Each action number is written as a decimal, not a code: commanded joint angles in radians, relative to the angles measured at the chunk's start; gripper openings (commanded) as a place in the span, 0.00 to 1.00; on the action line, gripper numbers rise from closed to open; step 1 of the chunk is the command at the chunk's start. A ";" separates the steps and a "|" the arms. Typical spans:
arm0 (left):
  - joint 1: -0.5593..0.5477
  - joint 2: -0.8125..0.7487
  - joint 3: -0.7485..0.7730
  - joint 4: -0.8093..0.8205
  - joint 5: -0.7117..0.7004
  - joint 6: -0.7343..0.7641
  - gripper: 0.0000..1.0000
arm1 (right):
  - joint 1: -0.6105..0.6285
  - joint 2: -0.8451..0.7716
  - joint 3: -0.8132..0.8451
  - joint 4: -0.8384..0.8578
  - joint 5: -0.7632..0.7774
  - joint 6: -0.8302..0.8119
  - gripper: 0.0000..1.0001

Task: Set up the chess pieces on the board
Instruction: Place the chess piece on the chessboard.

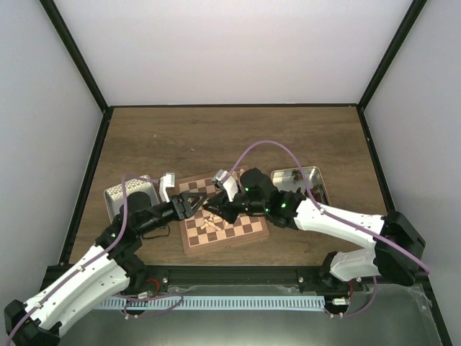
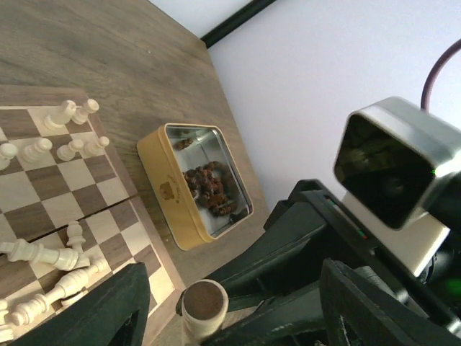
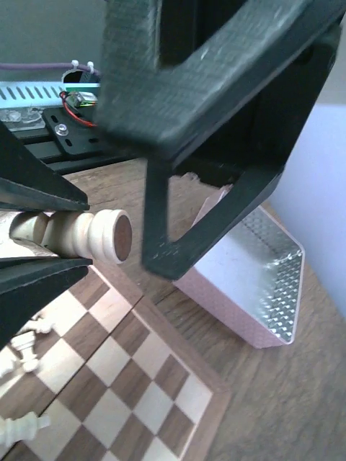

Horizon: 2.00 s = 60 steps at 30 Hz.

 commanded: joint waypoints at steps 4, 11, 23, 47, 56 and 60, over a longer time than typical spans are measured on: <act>0.005 0.026 -0.004 0.086 0.074 -0.073 0.53 | 0.003 -0.014 0.034 0.077 -0.025 -0.079 0.10; 0.005 0.038 -0.020 0.044 0.068 -0.082 0.38 | 0.003 -0.015 0.050 0.088 0.009 -0.071 0.10; 0.005 0.014 0.001 0.087 0.037 -0.122 0.14 | 0.003 -0.098 -0.021 0.250 0.012 0.153 0.42; 0.005 0.013 0.031 0.300 -0.018 -0.605 0.15 | 0.007 -0.039 -0.153 0.822 0.003 0.708 0.54; 0.005 -0.001 -0.012 0.295 -0.004 -0.888 0.14 | 0.012 -0.100 -0.166 0.596 0.149 0.268 0.51; 0.005 0.005 -0.019 0.304 -0.007 -0.957 0.13 | 0.013 -0.137 -0.185 0.582 0.154 0.141 0.47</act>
